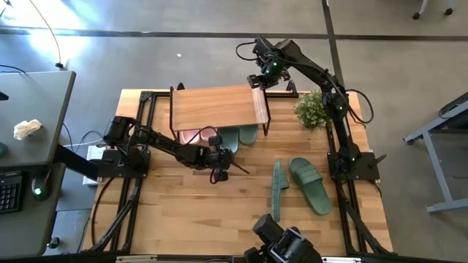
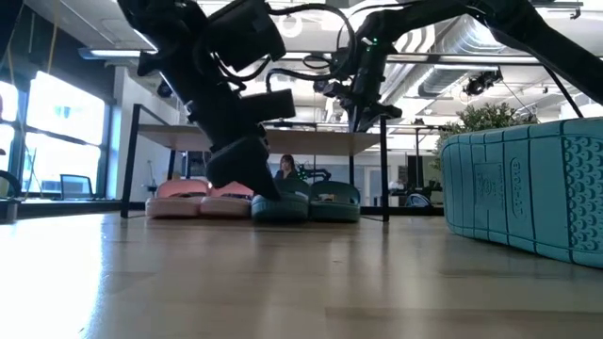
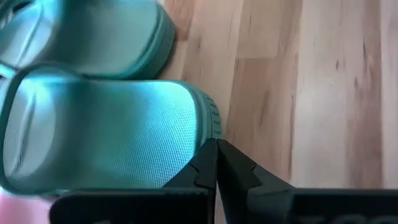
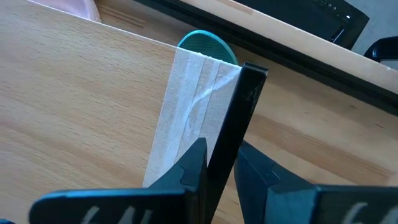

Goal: Pick and place slides into the shelf
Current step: Put the left blue slipper on the bottom shelf

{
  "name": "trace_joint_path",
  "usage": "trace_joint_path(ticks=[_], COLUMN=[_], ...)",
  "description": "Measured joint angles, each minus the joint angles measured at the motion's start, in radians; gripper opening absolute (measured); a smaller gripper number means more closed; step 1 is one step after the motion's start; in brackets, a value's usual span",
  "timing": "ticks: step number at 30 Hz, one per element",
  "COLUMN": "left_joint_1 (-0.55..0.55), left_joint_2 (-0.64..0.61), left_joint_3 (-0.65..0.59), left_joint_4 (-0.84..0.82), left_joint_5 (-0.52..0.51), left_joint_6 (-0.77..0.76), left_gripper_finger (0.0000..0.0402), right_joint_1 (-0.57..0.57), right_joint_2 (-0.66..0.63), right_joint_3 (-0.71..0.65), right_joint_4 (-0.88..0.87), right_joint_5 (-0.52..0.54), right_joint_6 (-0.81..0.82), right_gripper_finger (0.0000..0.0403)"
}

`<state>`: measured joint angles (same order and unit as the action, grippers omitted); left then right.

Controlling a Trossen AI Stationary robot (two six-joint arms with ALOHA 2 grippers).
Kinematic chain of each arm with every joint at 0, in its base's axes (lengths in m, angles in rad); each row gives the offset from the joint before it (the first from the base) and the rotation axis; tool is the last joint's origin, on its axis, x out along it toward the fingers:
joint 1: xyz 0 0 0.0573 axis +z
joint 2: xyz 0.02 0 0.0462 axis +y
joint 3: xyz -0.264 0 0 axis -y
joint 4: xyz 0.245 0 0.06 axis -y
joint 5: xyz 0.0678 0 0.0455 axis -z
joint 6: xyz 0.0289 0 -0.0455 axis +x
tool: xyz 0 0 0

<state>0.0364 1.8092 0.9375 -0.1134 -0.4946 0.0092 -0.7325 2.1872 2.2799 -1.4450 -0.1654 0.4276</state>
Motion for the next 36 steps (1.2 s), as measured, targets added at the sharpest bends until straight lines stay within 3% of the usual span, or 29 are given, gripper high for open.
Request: trace_joint_path(ticks=[21, 36], left_joint_1=[-0.03, -0.182], left_joint_2=[0.046, -0.094], left_joint_3=[0.0, 0.0], left_joint_4=[0.067, 0.002], left_joint_5=[0.019, 0.036], left_joint_6=[-0.01, 0.004], left_gripper_finger=[0.0002, 0.0], right_joint_1=[0.003, 0.003], right_joint_2=[0.0, 0.0], right_joint_3=[0.0, 0.0], right_joint_4=[-0.006, -0.014], right_joint_5=[-0.014, -0.014], right_joint_6=[0.009, 0.017], right_gripper_finger=[0.0044, 0.0044])
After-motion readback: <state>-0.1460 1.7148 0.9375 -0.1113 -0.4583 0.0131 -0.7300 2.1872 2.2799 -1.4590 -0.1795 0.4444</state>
